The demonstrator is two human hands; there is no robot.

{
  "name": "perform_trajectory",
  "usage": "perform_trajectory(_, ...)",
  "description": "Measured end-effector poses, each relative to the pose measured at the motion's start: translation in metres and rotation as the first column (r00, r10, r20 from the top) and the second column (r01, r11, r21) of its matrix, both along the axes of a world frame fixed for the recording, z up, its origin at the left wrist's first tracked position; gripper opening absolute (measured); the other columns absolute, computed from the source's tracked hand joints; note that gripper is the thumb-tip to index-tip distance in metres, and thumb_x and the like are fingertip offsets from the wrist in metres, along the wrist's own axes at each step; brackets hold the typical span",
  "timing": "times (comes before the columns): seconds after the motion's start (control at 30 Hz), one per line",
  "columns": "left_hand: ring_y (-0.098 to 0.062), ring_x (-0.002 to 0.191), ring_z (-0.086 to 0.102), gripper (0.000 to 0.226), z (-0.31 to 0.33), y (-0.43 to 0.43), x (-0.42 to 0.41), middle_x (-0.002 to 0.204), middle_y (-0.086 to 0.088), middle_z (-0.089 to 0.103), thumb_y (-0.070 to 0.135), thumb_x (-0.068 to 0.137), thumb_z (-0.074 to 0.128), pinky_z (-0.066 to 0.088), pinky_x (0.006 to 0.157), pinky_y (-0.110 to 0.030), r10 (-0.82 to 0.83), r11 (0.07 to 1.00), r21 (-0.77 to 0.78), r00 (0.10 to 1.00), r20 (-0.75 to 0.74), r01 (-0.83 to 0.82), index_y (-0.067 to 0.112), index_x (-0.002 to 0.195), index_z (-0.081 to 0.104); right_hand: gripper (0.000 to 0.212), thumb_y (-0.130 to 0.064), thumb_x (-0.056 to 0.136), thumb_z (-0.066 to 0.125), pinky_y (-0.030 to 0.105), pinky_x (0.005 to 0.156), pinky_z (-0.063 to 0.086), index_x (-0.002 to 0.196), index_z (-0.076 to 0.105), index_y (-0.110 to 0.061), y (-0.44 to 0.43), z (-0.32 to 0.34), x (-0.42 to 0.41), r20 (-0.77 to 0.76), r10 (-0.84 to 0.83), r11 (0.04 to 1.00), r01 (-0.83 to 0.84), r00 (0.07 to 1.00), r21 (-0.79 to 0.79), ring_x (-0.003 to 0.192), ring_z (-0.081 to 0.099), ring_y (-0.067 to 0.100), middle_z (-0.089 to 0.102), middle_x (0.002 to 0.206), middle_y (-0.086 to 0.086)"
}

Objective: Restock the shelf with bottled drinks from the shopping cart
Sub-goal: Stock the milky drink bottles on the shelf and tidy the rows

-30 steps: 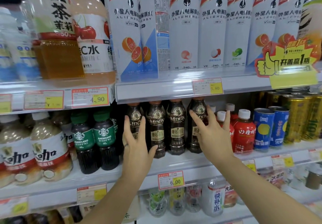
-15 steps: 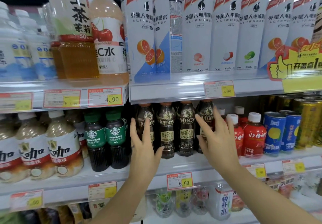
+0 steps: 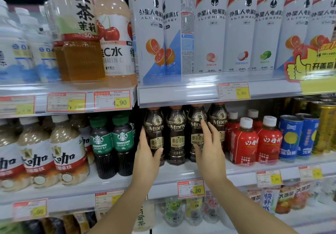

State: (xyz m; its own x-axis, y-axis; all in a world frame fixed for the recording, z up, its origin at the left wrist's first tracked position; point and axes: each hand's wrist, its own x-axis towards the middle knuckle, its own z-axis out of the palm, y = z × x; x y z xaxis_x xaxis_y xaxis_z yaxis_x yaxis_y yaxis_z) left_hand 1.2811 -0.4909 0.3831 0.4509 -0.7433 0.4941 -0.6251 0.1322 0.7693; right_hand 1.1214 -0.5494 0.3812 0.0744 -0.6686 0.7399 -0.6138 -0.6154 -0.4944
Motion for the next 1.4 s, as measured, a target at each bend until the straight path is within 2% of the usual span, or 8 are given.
perform_trajectory(0.17,-0.020,0.129,0.043,0.084,0.003,0.002,0.003,0.146,-0.001,0.041,0.010,0.089,0.061,0.036,0.105,-0.034,-0.047,0.999,0.012,0.999,-0.018,0.047,0.025,0.151,0.006,0.069,-0.005,0.087,0.059,0.031,0.075,0.051,0.145,0.026,-0.024,-0.001,0.000,-0.002,-0.014,0.007,1.000,-0.008,1.000,-0.022,0.117,0.052,0.026,0.027,0.150,0.008)
perform_trajectory(0.3,-0.017,0.128,0.044,0.084,0.007,0.005,0.004,0.144,0.001,0.043,0.007,0.089,0.061,0.036,0.107,-0.035,-0.087,0.996,0.020,0.995,-0.047,0.088,0.026,0.150,0.007,0.066,-0.007,0.081,0.068,0.034,0.098,0.044,0.139,0.039,-0.018,0.012,0.000,0.000,0.019,0.063,0.981,-0.058,0.998,-0.187,0.126,0.044,0.025,0.039,0.142,0.011)
perform_trajectory(0.37,-0.017,0.128,0.044,0.085,0.009,0.005,0.004,0.143,0.001,0.044,0.006,0.088,0.062,0.036,0.107,-0.036,-0.086,0.996,0.018,0.995,-0.042,0.087,0.025,0.150,0.007,0.067,-0.015,0.081,0.069,0.029,0.102,0.038,0.140,0.036,-0.020,0.022,-0.003,0.010,0.023,0.141,0.980,-0.136,0.990,-0.148,0.126,0.043,0.017,0.044,0.137,0.004)
perform_trajectory(0.53,-0.019,0.127,0.045,0.084,0.008,0.006,0.005,0.140,-0.004,0.046,0.004,0.087,0.061,0.038,0.106,-0.041,-0.069,0.997,0.039,0.997,-0.028,0.070,0.025,0.150,0.009,0.077,-0.024,0.085,0.066,0.019,0.100,0.029,0.147,0.020,-0.021,0.026,-0.011,0.044,0.145,0.151,0.975,-0.172,0.978,0.142,0.135,0.034,0.013,0.036,0.147,-0.001)
perform_trajectory(0.87,-0.018,0.124,0.049,0.084,0.006,0.007,0.011,0.139,-0.002,0.049,0.006,0.088,0.061,0.041,0.102,-0.036,-0.094,0.995,0.036,0.996,-0.008,0.094,0.028,0.150,0.009,0.061,-0.021,0.089,0.060,0.028,0.091,0.044,0.143,0.031,-0.019,0.023,-0.012,0.066,0.221,-0.034,0.988,-0.001,0.975,0.155,0.126,0.042,0.017,0.041,0.137,0.000)
perform_trajectory(1.1,-0.019,0.128,0.045,0.083,0.005,0.006,0.012,0.142,-0.003,0.046,0.006,0.089,0.059,0.037,0.106,-0.042,-0.123,0.991,0.053,0.992,-0.020,0.124,0.026,0.150,0.007,0.050,-0.023,0.085,0.065,0.021,0.100,0.033,0.131,0.047,-0.017,0.024,-0.001,0.014,0.302,-0.026,0.999,0.037,0.953,-0.032,0.120,0.042,0.009,0.048,0.130,0.000)
perform_trajectory(1.3,-0.022,0.131,0.040,0.083,0.001,0.007,0.005,0.147,-0.005,0.036,0.009,0.091,0.058,0.033,0.105,-0.033,-0.068,0.996,0.050,0.998,0.005,0.068,0.026,0.151,0.003,0.066,-0.016,0.085,0.064,0.010,0.080,0.044,0.142,0.030,-0.015,-0.002,0.020,-0.044,0.290,-0.090,0.992,0.059,0.953,0.113,0.100,0.057,0.016,0.040,0.139,0.005)
perform_trajectory(1.4,-0.022,0.138,0.029,0.082,-0.004,0.014,-0.005,0.154,-0.005,0.018,0.013,0.092,0.056,0.028,0.102,-0.025,0.018,0.999,0.025,0.997,0.076,-0.020,0.024,0.150,-0.001,0.072,-0.011,0.087,0.060,0.028,0.091,0.044,0.146,0.019,-0.013,-0.014,0.021,-0.043,0.205,-0.056,0.978,0.012,0.977,0.208,0.116,0.053,0.028,0.043,0.141,0.009)
